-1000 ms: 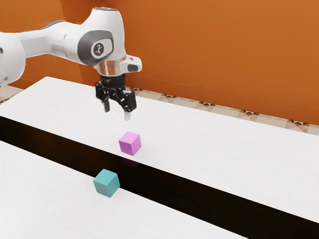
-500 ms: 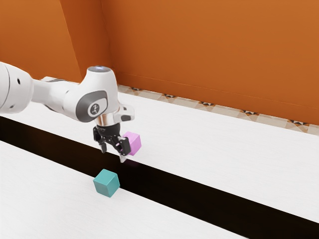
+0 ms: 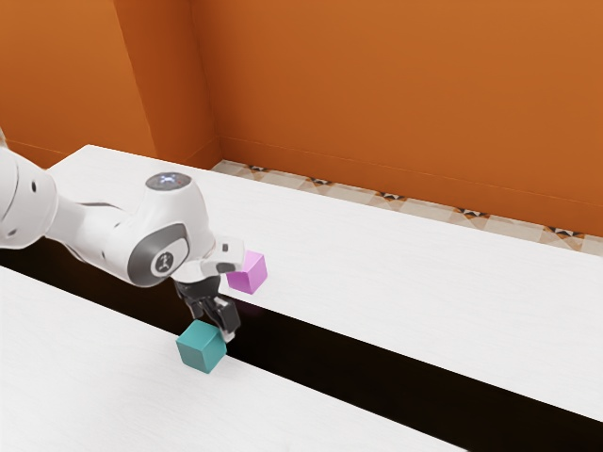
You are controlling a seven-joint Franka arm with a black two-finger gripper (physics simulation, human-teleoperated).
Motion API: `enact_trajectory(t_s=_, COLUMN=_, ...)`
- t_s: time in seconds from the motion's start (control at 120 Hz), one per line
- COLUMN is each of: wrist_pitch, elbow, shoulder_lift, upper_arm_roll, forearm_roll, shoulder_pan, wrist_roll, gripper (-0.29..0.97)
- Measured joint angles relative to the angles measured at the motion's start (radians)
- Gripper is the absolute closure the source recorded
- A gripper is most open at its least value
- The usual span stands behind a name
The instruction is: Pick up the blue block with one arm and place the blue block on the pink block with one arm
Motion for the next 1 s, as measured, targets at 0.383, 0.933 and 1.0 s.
enact_trajectory(t_s=0.383, wrist_pitch=0.04, elbow=-0.035, shoulder_lift=0.001, upper_arm_roll=0.013, forearm_roll=-0.007, shoulder_pan=0.001, wrist_roll=-0.018, gripper=0.0)
enact_trajectory(t_s=0.933, wrist_pitch=0.03, elbow=-0.06, shoulder_lift=0.009, upper_arm_roll=0.035, forearm_roll=-0.006, shoulder_pan=0.0, wrist_roll=-0.117, gripper=0.03)
enact_trajectory(t_s=1.0, wrist_pitch=0.03, elbow=-0.058, shoulder_lift=0.009, upper_arm_roll=0.035, forearm_roll=-0.006, shoulder_pan=0.0, wrist_roll=-0.124, gripper=0.08)
